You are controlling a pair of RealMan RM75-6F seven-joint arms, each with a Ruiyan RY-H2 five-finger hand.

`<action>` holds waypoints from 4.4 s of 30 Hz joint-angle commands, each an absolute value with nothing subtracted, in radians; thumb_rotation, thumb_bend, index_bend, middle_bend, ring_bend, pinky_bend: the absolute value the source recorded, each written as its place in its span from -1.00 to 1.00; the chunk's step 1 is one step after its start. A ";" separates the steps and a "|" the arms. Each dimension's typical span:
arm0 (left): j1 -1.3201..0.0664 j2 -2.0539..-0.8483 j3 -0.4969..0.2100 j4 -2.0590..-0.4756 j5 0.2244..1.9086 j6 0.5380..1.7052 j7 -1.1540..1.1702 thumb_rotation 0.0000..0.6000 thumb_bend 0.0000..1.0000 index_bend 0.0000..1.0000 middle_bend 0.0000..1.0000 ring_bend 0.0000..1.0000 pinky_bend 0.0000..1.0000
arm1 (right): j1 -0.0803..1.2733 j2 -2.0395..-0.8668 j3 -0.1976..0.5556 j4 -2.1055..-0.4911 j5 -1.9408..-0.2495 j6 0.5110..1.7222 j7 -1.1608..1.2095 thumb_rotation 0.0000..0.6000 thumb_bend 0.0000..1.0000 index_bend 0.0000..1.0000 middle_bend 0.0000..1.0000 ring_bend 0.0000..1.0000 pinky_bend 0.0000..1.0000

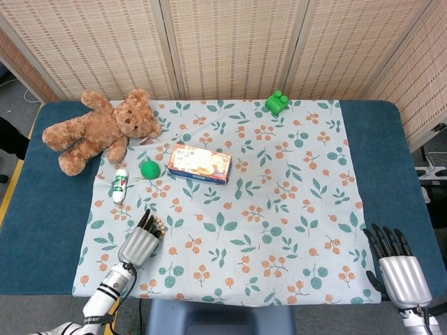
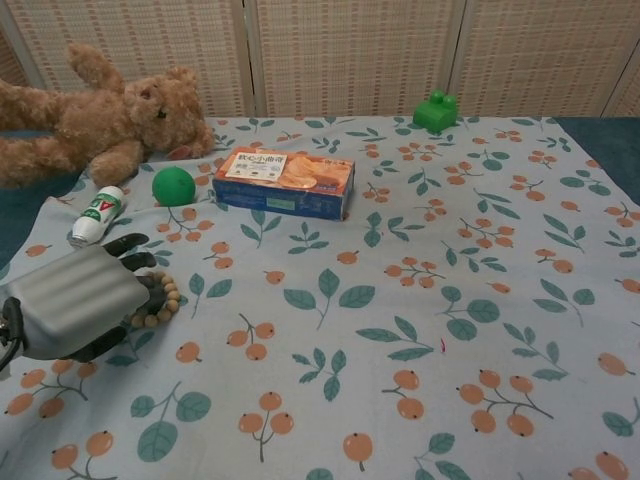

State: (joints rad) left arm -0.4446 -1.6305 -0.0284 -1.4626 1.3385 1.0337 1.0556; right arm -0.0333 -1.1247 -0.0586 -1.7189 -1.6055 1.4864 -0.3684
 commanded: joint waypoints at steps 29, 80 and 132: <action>-0.543 -1.649 0.011 -1.455 1.155 1.092 1.294 1.00 0.05 0.21 0.22 -0.46 -0.88 | -0.033 -1.116 -0.067 -1.722 -1.615 1.481 -0.357 1.00 -0.52 -1.00 -1.00 -1.00 -1.00; -0.575 -1.125 -0.729 -1.839 -0.366 0.468 0.400 1.00 1.00 0.43 0.47 -0.23 -0.93 | -0.034 -1.098 -0.085 -1.733 -1.625 1.460 -0.333 1.00 -0.52 -1.00 -1.00 -1.00 -1.00; -0.400 -1.225 -0.844 -1.529 0.296 -0.108 -0.463 -0.05 0.06 -0.16 0.04 -0.42 -0.91 | -0.015 -1.094 -0.097 -1.741 -1.615 1.414 -0.327 1.00 -0.53 -1.00 -1.00 -1.00 -1.00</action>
